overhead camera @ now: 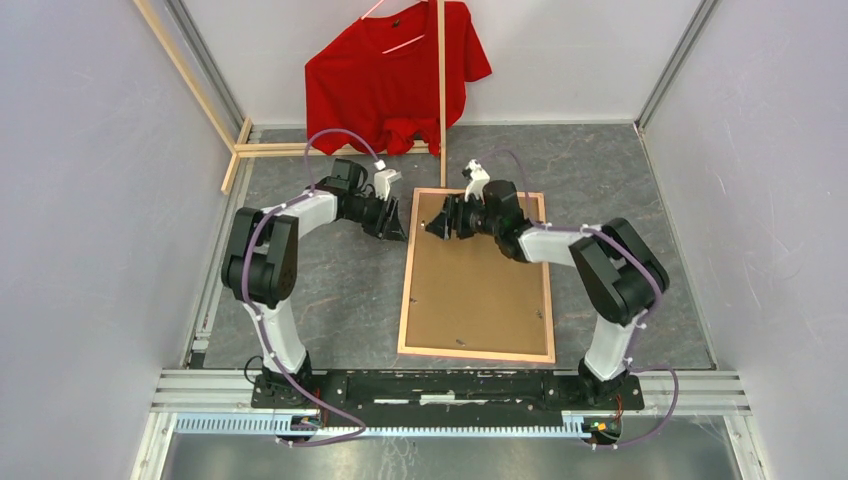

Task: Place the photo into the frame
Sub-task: Install the photo frame at the center of the board.

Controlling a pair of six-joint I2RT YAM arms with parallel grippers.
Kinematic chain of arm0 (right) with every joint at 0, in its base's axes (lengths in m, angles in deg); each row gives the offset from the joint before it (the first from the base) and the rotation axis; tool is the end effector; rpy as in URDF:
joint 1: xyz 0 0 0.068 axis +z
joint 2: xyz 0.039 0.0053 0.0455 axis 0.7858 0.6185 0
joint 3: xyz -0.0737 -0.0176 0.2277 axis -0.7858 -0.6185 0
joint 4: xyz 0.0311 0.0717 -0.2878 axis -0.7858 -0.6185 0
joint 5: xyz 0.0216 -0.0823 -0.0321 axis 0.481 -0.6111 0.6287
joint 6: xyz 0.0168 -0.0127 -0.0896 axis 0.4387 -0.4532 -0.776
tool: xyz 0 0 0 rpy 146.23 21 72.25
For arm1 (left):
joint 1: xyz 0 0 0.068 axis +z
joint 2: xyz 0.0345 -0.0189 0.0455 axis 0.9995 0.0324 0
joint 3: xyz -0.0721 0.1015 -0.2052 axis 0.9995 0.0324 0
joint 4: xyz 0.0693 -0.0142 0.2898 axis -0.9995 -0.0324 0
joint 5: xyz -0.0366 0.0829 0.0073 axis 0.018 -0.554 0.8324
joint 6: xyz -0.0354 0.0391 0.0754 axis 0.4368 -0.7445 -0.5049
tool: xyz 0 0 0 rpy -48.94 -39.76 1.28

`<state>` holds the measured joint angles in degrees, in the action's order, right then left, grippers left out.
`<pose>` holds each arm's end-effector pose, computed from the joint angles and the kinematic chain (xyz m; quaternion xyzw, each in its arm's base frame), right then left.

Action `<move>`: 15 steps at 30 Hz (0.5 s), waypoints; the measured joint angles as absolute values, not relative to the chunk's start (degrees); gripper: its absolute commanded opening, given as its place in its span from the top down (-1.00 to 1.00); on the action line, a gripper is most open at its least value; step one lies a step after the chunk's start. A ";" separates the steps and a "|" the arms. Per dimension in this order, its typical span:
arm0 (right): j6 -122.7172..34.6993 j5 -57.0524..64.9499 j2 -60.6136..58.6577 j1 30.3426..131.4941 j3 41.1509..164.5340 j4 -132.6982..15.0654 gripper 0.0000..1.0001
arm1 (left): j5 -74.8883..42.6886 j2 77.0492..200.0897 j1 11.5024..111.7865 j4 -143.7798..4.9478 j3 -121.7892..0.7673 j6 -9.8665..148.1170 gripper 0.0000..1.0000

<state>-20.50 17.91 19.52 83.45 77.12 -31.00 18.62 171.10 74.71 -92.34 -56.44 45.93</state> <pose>0.3471 0.2498 0.0908 -0.1110 0.8247 0.4088 0.3748 0.3888 -0.1508 0.0793 0.2858 0.8586 -0.3581 0.2300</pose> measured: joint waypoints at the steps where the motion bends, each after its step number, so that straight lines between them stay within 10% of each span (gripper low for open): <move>1: -20.74 18.22 21.62 83.06 79.37 -31.26 -0.41 | 19.28 171.72 74.56 -92.12 -56.76 46.50 -0.04; 15: -19.56 22.61 38.97 81.44 94.87 -31.39 -0.15 | 22.38 174.84 74.23 -90.90 -56.96 48.29 0.05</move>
